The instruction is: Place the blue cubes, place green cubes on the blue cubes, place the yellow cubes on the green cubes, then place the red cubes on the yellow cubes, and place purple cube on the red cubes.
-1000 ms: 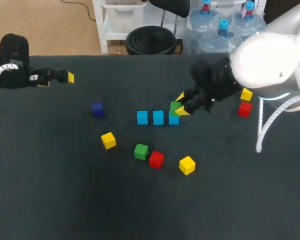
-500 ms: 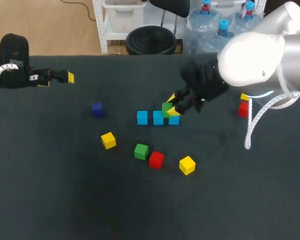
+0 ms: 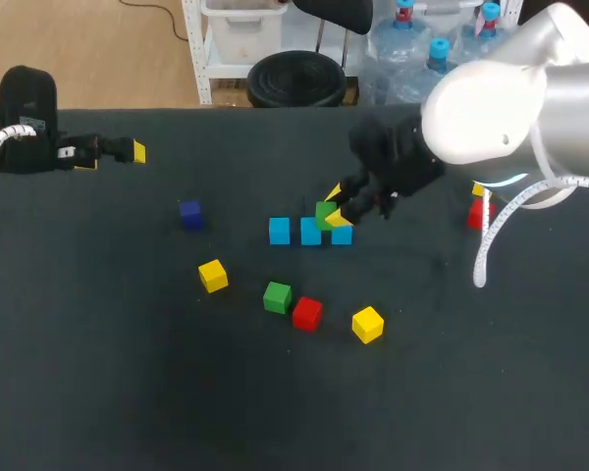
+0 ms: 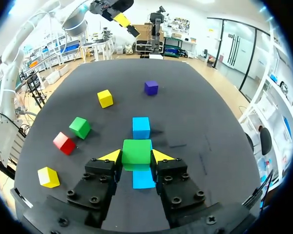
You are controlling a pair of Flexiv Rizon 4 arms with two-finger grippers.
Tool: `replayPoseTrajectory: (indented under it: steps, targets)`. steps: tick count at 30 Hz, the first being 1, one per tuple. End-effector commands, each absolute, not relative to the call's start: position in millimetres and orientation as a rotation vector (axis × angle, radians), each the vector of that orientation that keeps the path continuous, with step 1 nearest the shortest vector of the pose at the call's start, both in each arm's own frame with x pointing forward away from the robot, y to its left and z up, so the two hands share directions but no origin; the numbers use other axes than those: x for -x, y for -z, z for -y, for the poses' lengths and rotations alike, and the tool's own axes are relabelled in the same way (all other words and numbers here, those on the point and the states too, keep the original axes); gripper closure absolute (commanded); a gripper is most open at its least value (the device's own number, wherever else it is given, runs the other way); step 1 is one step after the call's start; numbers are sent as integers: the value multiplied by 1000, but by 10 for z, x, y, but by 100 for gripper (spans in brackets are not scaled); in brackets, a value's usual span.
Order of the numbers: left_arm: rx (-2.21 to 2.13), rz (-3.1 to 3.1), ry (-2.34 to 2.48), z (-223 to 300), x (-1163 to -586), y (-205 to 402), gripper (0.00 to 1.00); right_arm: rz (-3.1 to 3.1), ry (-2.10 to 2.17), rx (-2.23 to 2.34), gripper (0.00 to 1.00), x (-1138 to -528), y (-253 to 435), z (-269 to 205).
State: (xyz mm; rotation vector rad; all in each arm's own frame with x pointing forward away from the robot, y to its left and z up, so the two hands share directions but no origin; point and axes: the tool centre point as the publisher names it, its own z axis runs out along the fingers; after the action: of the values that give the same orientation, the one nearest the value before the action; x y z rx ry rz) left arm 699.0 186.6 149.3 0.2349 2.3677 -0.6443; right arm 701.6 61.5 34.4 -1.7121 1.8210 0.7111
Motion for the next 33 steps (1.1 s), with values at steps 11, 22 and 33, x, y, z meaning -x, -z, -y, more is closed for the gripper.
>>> replayPoseTrajectory:
  steps: [11, 22, 33]
  targets:
    - [-232, -2373, 638, -1855, -6992, -1503, 0, -1821, -735, 1703, 100, -7073, -250, -598]
    - [-232, -2373, 638, -1855, -6992, -1503, 0, -1819, -734, 1700, 100, -7117, -255, -604]
    - [-232, -2373, 638, -1855, -6992, -1503, 0, -1821, -738, 1699, 100, -7113, -241, -608]
